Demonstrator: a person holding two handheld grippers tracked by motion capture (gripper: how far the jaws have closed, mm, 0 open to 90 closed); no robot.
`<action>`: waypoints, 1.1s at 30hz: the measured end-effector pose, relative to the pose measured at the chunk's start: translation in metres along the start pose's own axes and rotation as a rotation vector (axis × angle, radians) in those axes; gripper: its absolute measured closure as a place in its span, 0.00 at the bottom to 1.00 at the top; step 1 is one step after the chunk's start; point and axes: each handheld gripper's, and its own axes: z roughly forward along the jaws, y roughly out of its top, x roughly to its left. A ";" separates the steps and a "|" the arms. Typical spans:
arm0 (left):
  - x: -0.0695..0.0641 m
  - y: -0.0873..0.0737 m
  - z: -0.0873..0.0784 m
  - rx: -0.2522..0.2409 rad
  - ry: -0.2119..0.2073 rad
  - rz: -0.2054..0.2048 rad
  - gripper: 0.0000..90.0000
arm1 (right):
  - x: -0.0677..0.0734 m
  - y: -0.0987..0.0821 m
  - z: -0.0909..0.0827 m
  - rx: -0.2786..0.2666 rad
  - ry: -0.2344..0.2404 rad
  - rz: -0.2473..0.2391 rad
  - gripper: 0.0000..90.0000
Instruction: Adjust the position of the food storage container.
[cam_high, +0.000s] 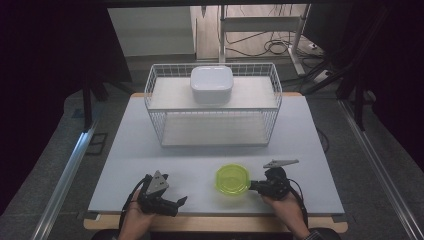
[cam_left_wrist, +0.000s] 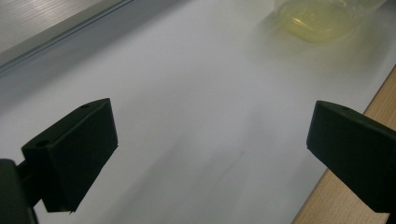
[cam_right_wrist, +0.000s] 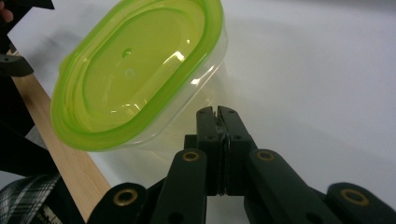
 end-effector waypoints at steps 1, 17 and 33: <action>0.000 0.000 0.000 0.000 -0.001 0.000 0.02 | 0.001 0.002 0.002 0.001 0.005 -0.001 0.98; 0.000 0.000 0.000 0.003 -0.004 0.001 0.02 | 0.019 0.031 0.043 0.011 0.038 -0.062 0.98; 0.000 0.000 -0.001 0.004 -0.006 0.000 0.02 | 0.027 0.042 0.058 0.014 -0.006 -0.145 0.94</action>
